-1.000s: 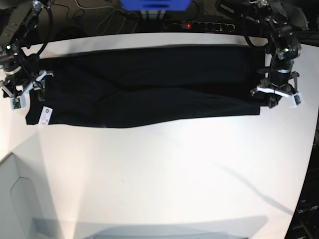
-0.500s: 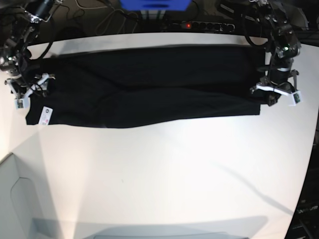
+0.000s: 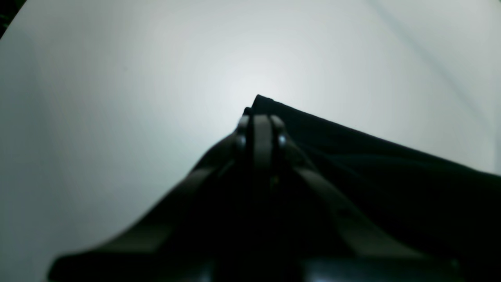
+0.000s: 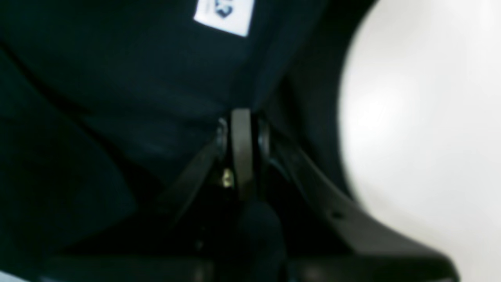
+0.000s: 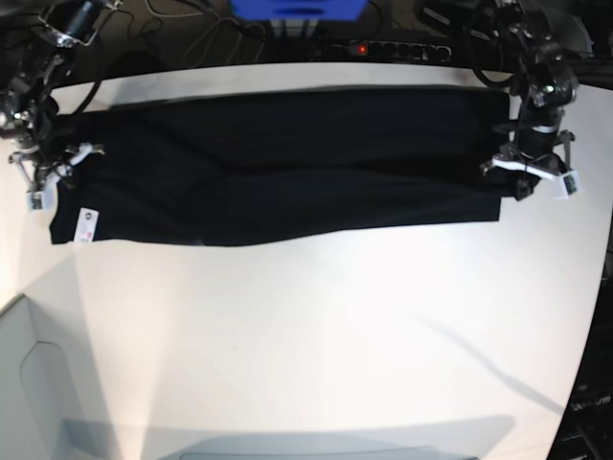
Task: Fold the T-shirt properly
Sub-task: 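Regrip the strip's two ends with both grippers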
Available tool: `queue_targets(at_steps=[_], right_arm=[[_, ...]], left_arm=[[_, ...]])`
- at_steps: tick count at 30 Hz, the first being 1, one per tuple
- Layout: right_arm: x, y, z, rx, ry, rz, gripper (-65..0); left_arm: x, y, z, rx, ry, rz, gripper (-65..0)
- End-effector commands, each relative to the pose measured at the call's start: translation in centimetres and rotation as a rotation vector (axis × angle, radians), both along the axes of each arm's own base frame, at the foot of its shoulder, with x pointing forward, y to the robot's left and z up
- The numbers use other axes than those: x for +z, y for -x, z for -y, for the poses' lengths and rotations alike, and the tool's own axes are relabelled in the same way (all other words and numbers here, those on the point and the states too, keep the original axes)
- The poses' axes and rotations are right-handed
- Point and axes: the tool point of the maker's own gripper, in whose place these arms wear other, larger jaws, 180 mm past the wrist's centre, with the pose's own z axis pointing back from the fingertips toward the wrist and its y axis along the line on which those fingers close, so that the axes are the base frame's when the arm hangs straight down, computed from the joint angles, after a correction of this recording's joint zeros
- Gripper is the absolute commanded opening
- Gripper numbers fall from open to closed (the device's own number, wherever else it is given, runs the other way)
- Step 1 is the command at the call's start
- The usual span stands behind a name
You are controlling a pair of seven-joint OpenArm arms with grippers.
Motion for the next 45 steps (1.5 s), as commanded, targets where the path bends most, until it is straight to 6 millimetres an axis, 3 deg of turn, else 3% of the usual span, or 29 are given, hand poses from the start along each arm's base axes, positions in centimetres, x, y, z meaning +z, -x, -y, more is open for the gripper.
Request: queue_targets(at_steps=[1, 7, 9, 14, 25, 30, 36, 45], right_arm=[[1.9, -0.9, 0.7, 0.021, 0.038, 0.056, -65.0], [3.8, -0.9, 0.6, 0.047, 0.090, 0.091, -65.0], [4.3, -1.0, 0.5, 0.054, 0.102, 0.103, -65.0], [4.6, 0.0, 1.5, 0.072, 0.146, 0.076, -65.0], [5.0, 1.4, 2.5, 0.103, 0.204, 0.035, -65.0], [4.3, 2.3, 2.7, 0.113, 0.205, 0.001, -65.0], [4.2, 2.6, 2.6, 0.115, 0.205, -0.004, -65.0], [4.0, 2.6, 2.5, 0.112, 0.200, -0.007, -65.0]], left_arm=[[2.1, -0.7, -0.2, -0.012, -0.036, 0.061, -65.0], [4.4, -0.8, 0.5, -0.044, -0.072, 0.105, -65.0], [4.7, -0.6, -0.2, -0.024, -0.080, 0.111, -65.0], [4.8, 0.5, -1.7, 0.018, -0.100, 0.099, -65.0], [3.8, 1.6, -1.4, 0.012, -0.095, 0.058, -65.0], [2.5, 2.8, -1.1, 0.004, -0.085, 0.008, -65.0], [0.4, 4.0, 0.8, -0.040, -0.047, -0.056, -65.0], [-2.7, 5.6, -0.4, 0.000, -0.020, -0.137, -65.0]])
